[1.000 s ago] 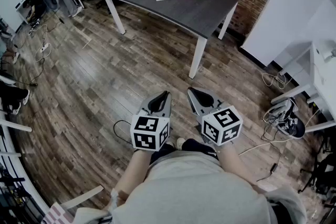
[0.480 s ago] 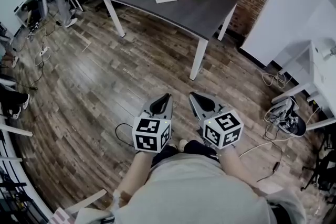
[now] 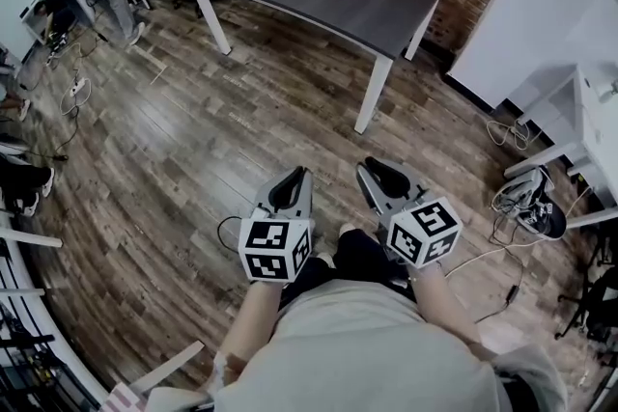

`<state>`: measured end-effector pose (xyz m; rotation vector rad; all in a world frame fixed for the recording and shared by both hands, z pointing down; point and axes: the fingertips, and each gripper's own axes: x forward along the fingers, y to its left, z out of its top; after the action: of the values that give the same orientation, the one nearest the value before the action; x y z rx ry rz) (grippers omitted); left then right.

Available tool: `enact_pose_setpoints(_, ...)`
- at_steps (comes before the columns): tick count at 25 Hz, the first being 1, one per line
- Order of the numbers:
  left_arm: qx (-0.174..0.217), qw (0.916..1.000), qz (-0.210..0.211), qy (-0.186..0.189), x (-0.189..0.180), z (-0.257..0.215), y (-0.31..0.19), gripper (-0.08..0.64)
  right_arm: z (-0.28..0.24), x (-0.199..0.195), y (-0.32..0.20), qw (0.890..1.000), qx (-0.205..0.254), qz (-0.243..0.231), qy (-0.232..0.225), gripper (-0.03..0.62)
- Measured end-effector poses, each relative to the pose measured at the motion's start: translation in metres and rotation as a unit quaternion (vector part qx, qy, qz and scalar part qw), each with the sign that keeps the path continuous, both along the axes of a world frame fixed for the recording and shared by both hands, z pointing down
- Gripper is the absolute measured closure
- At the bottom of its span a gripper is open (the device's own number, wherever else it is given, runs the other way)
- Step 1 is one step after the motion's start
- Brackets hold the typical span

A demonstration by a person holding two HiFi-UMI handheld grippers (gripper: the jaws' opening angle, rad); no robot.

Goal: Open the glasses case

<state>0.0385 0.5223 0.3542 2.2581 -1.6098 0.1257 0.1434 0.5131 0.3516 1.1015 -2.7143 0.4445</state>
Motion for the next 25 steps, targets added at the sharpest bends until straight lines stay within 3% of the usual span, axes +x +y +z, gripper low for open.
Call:
enact_pose_setpoints(5, 0.002, 0.9998, 0.017, -0.008, -0.009, 0.000, -0.019, 0.518, 0.003, -0.011, -0.019, 0.999, 0.018, -0.018, 0.026, 0.472)
enact_pose_setpoints(8, 0.001, 0.9998, 0.014, -0.012, -0.013, 0.002, -0.041, 0.427, 0.005, -0.016, -0.044, 0.999, 0.018, -0.022, 0.032, 0.462)
enact_pose_setpoints(10, -0.004, 0.9998, 0.013, -0.016, -0.015, 0.006, -0.057, 0.425, 0.011, -0.019, -0.064, 0.999, 0.013, -0.022, 0.032, 0.459)
enact_pose_setpoints(14, -0.013, 0.9997, 0.003, -0.021, -0.026, 0.014, -0.100, 0.391, 0.017, -0.028, -0.114, 0.999, 0.010, -0.026, 0.028, 0.439)
enact_pose_setpoints(25, -0.003, 0.9993, -0.017, -0.033, -0.039, -0.008, -0.255, 0.390, -0.002, -0.045, -0.279, 0.998, 0.015, -0.059, 0.011, 0.436)
